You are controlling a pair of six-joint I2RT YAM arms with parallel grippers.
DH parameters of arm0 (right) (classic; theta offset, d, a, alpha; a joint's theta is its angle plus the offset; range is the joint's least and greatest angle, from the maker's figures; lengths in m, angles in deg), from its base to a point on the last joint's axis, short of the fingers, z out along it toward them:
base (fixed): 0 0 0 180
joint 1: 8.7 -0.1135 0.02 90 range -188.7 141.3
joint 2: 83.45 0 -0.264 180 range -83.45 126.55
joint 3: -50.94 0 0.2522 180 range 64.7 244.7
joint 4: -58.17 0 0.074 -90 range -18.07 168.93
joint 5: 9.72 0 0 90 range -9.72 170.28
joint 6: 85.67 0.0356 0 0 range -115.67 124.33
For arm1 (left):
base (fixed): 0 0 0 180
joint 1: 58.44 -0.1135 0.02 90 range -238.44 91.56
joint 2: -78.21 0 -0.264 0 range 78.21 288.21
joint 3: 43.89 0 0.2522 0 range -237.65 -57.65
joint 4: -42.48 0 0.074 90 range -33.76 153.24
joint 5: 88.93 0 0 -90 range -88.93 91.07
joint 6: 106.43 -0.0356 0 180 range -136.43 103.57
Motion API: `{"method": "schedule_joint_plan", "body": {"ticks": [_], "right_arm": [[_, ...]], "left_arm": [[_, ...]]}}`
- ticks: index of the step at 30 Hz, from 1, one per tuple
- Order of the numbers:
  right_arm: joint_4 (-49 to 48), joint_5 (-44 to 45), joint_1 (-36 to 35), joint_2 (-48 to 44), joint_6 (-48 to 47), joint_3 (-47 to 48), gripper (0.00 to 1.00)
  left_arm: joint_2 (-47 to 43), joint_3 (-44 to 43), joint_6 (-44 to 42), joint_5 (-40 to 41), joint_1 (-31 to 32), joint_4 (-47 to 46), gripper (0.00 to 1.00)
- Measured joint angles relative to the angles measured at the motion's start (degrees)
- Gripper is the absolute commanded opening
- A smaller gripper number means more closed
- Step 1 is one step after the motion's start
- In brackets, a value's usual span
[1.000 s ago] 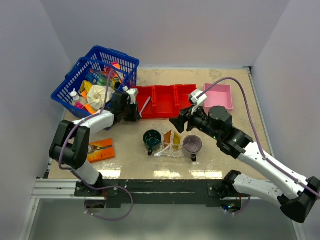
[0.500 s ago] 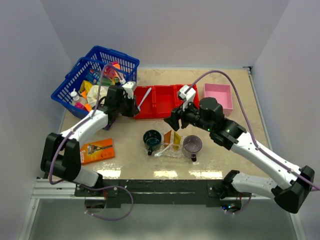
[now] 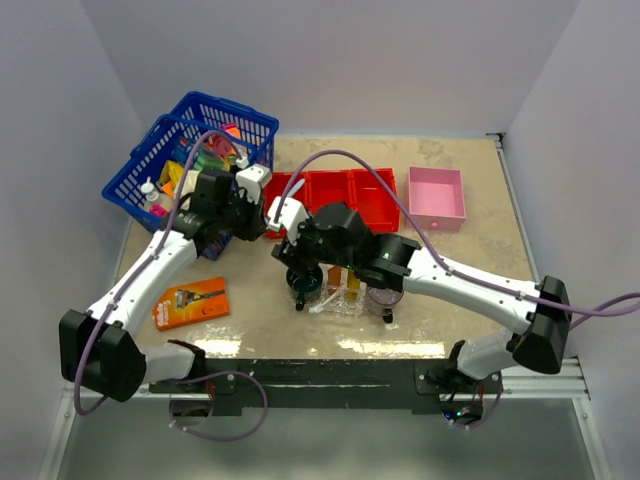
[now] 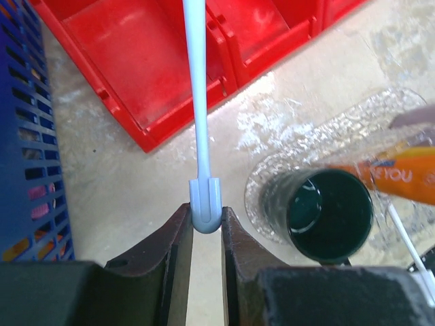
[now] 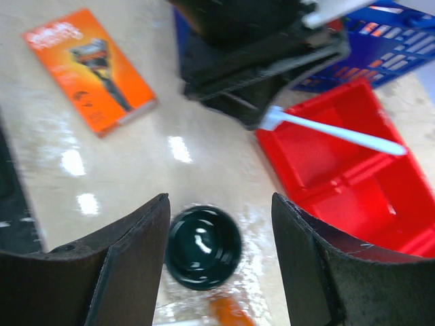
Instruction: Prepare toiletry sets of a toothbrush and toothpaste on the tray
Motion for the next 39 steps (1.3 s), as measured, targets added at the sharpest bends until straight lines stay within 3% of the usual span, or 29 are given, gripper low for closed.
{"method": "schedule_joint_plan", "body": {"ticks": [11,22,39], "right_arm": [[-5.29,6.56,0.37,1.6,-13.88,-3.58,0.62],[-5.31,10.95,-2.99,11.58,-22.69,0.2,0.58],[-15.1,17.31,-3.04,15.3,-36.28,-1.09,0.49]], "left_arm": [[-4.87,0.24,-1.92,-7.1,0.0,7.15,0.0],[-7.63,0.24,-2.34,-8.22,0.0,10.4,0.0],[-9.9,0.24,-2.73,-8.9,0.0,11.74,0.0]]}}
